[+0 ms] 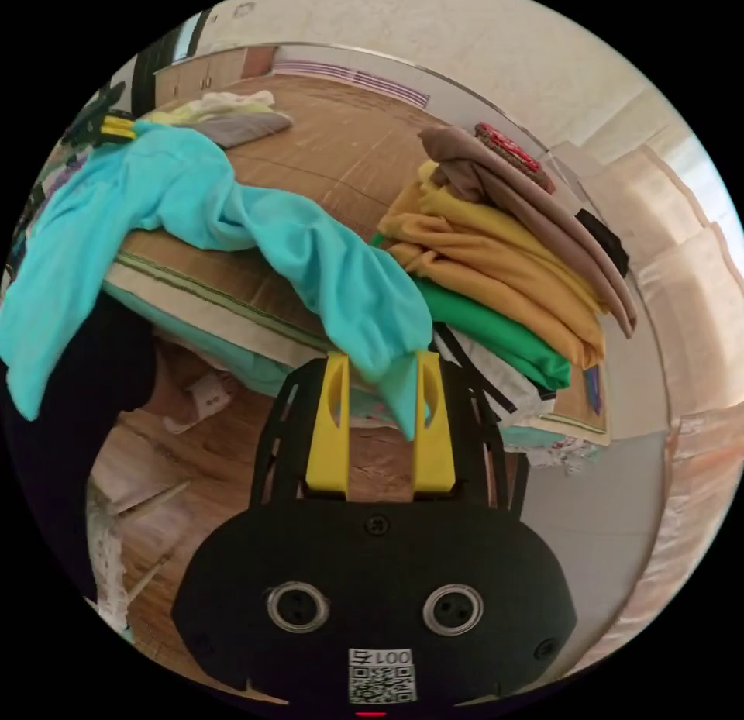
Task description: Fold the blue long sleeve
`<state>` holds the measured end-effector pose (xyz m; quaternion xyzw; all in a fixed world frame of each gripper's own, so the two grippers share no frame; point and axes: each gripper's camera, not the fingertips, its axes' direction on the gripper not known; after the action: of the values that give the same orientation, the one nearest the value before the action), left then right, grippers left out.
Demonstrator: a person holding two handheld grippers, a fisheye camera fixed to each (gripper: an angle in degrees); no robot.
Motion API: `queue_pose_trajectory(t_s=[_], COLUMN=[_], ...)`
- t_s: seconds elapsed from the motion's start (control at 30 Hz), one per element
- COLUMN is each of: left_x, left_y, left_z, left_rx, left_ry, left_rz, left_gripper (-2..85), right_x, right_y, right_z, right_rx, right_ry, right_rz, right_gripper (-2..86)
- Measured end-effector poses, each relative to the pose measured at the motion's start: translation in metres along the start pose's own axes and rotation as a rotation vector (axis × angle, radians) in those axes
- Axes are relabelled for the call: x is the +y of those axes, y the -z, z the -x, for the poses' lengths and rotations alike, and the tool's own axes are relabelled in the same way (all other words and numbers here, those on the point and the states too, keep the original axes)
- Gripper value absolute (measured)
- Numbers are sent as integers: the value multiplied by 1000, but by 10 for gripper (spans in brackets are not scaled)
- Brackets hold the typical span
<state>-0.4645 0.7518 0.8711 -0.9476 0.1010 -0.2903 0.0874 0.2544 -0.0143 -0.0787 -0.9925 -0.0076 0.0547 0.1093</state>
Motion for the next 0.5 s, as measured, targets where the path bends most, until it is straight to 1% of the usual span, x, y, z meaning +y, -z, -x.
queue_pose_trajectory(t_s=[0.07, 0.1, 0.13, 0.17, 0.2, 0.3, 0.37, 0.4, 0.47, 0.5], left_x=[1, 2, 3, 6, 7, 12, 14, 15, 18, 20], left_y=[2, 3, 5, 7, 8, 13, 18, 20, 29, 31], left_z=[0, 1, 2, 4, 5, 9, 10, 9, 7, 6], left_rx=[-4, -4, -4, -1, 2, 16, 16, 10, -23, -29], left_ry=[5, 7, 10, 16, 19, 40, 78, 89, 124, 126], left_rz=[5, 5, 1, -7, -11, -47, -85, -93, -122, -134], left_gripper=[43, 43, 43, 43, 43, 42, 41, 41, 41, 41], right_x=[-7, -8, -8, -7, -5, 0, 0, 0, 2, 3], right_y=[-21, -23, -21, -10, -3, 44, 72, 77, 91, 93], right_z=[0, -1, -4, -12, -18, -69, -126, -142, -196, -206], right_rx=[153, 182, 255, 298, 297, 157, -59, -129, -404, -447], right_ry=[3, 20, 36, 39, 31, -52, -166, -203, -297, -306], right_rz=[52, 63, 74, 60, 47, -1, 11, 20, 37, 40], right_gripper=[61, 57, 49, 44, 43, 39, 37, 36, 34, 34])
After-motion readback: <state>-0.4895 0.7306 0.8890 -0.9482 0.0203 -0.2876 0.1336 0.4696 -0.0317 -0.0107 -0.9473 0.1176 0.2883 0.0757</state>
